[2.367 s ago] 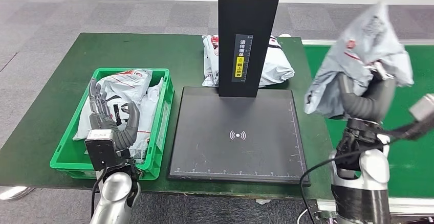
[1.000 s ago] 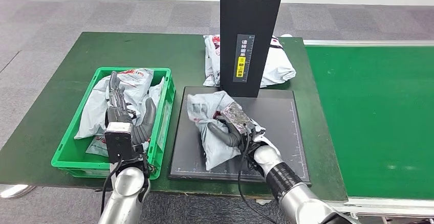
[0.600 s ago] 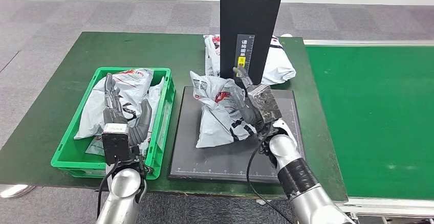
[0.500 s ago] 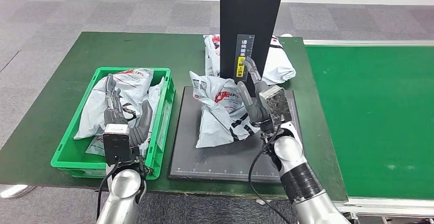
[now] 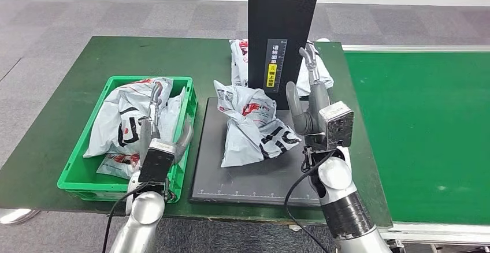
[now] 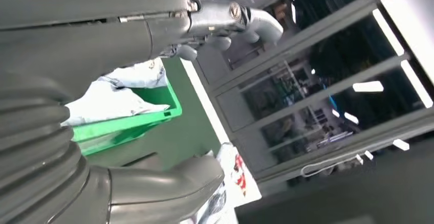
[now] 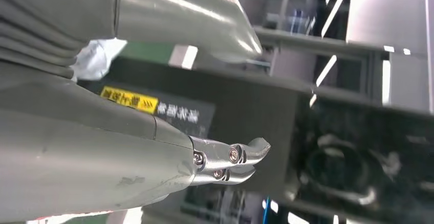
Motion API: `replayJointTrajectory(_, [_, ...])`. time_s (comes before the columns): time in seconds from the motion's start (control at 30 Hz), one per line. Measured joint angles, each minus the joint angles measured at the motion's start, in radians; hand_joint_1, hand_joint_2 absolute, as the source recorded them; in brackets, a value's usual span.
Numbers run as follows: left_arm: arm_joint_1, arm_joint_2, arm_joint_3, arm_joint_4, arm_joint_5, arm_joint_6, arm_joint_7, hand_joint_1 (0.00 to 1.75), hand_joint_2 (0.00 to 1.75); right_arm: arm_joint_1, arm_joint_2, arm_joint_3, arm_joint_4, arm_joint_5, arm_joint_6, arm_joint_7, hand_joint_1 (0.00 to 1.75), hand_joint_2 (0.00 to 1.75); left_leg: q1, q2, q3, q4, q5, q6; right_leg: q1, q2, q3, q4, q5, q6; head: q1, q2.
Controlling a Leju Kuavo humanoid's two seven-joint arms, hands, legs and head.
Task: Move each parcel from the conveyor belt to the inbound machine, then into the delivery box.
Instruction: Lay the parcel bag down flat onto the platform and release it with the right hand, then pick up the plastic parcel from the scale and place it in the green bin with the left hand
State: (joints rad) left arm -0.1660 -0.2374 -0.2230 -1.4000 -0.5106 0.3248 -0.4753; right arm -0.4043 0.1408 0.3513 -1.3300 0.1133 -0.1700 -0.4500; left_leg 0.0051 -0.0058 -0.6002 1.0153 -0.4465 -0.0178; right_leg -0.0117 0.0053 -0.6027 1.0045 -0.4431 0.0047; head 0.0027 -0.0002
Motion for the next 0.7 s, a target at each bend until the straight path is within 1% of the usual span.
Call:
replayJointTrajectory(0.07, [-0.011, 0.003, -0.014, 0.008, -0.081, -0.028, 0.029, 0.00, 1.75, 0.013, -0.001, 0.000, -0.030, 0.007, -0.043, -0.005, 0.00, 1.75, 0.000, 0.000, 0.000, 0.000, 0.000, 0.000, 0.000, 0.000, -0.001, 0.000, 0.000, 0.000, 0.000, 0.000])
replayJointTrajectory(0.17, [-0.044, 0.010, -0.062, 0.043, -0.263, -0.085, 0.071, 0.00, 1.75, 0.049, -0.002, 0.000, -0.090, -0.006, -0.146, -0.031, 0.00, 1.75, 0.000, -0.003, 0.000, 0.000, 0.000, 0.000, 0.000, -0.002, 0.000, 0.000, 0.000, 0.000, 0.000, 0.000])
replayJointTrajectory(0.27, [-0.085, 0.010, -0.118, 0.104, -0.369, -0.104, 0.093, 0.00, 1.75, 0.105, -0.004, -0.006, -0.161, -0.058, -0.228, -0.067, 0.00, 1.75, 0.000, -0.001, 0.000, 0.000, -0.001, 0.000, 0.000, -0.001, -0.001, 0.000, 0.000, 0.000, 0.000, 0.000])
replayJointTrajectory(0.37, [-0.147, 0.009, -0.171, 0.196, -0.451, -0.119, 0.117, 0.00, 1.75, 0.184, -0.005, -0.030, -0.240, -0.120, -0.312, -0.117, 0.00, 1.75, -0.001, -0.002, 0.000, 0.000, -0.001, 0.000, -0.001, -0.002, 0.000, -0.001, -0.001, 0.000, 0.000, 0.000])
replayJointTrajectory(0.43, [-0.177, 0.006, -0.200, 0.255, -0.473, -0.117, 0.121, 0.00, 1.75, 0.224, -0.006, -0.045, -0.283, -0.135, -0.336, -0.132, 0.00, 1.75, -0.001, -0.001, -0.001, 0.000, -0.001, 0.000, -0.001, 0.000, -0.001, 0.000, 0.000, 0.000, 0.000, 0.000])
replayJointTrajectory(0.5, [-0.199, 0.001, -0.218, 0.299, -0.476, -0.112, 0.120, 0.00, 1.75, 0.251, -0.006, -0.052, -0.313, -0.138, -0.340, -0.134, 0.00, 1.75, -0.001, 0.002, 0.000, 0.000, -0.002, -0.001, -0.001, 0.002, -0.001, 0.000, 0.000, 0.000, 0.000, 0.000])
replayJointTrajectory(0.7, [-0.233, -0.003, -0.243, 0.375, -0.476, -0.109, 0.119, 0.00, 1.75, 0.287, -0.006, -0.065, -0.365, -0.141, -0.348, -0.134, 0.00, 1.75, -0.001, 0.002, 0.000, 0.000, -0.002, -0.001, -0.001, 0.003, -0.001, 0.000, 0.000, 0.000, 0.000, 0.000])
